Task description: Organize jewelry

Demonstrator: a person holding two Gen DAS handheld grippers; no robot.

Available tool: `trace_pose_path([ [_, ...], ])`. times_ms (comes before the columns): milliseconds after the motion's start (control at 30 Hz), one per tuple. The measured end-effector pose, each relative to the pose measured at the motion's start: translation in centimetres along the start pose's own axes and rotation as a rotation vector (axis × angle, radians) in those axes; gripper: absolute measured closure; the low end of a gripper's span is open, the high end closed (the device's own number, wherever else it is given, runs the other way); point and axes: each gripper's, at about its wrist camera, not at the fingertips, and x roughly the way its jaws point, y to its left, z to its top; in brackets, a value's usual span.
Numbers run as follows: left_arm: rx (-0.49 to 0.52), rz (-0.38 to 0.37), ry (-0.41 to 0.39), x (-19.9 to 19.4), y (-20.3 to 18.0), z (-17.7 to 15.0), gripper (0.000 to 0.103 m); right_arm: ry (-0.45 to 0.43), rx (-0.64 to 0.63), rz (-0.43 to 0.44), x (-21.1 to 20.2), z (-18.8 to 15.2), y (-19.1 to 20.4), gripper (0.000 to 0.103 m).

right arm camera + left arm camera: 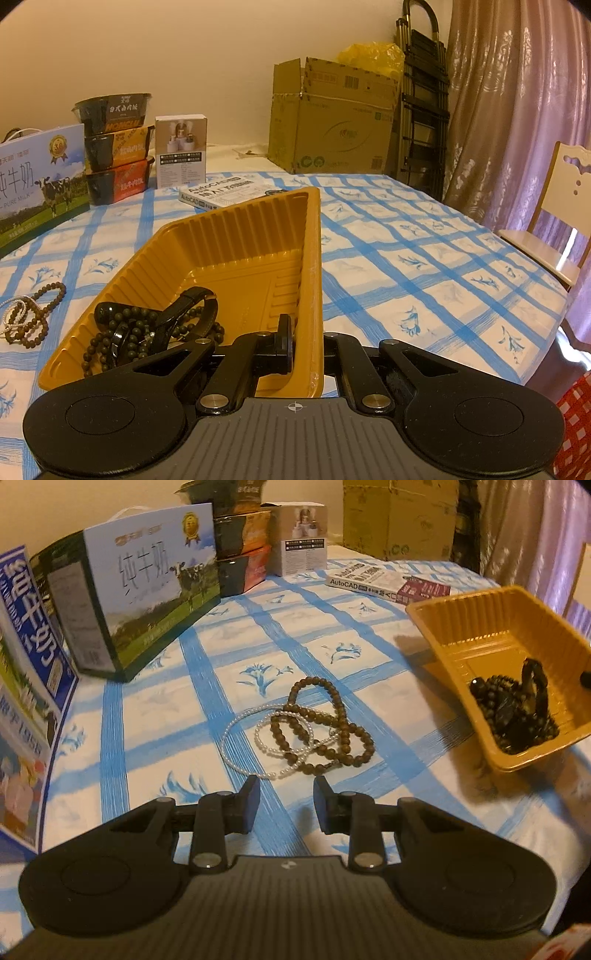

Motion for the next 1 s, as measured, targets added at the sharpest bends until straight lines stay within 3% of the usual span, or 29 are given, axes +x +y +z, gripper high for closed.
trace_pose_path([
  [467, 0.219, 0.015, 0.024, 3.3, -0.6, 0.7, 0.076, 0.0, -0.002, 0.0, 0.0, 0.0, 0.0, 0.098],
  [667, 0.321, -0.013, 0.035, 4.5, -0.7, 0.8, 0.077, 0.001, -0.001, -0.002, 0.0, 0.0, 0.0, 0.098],
  [733, 0.334, -0.025, 0.036, 4.6, -0.6, 0.9, 0.08, 0.001, -0.003, -0.002, 0.0, 0.0, 0.0, 0.098],
  [867, 0.337, -0.067, 0.047, 4.9, -0.4, 1.0, 0.1, 0.001, 0.001, -0.001, 0.0, 0.0, 0.0, 0.098],
  [1000, 0.34, -0.07, 0.04, 4.7, -0.5, 0.7, 0.101, 0.001, 0.0, -0.001, 0.0, 0.0, 0.1, 0.098],
])
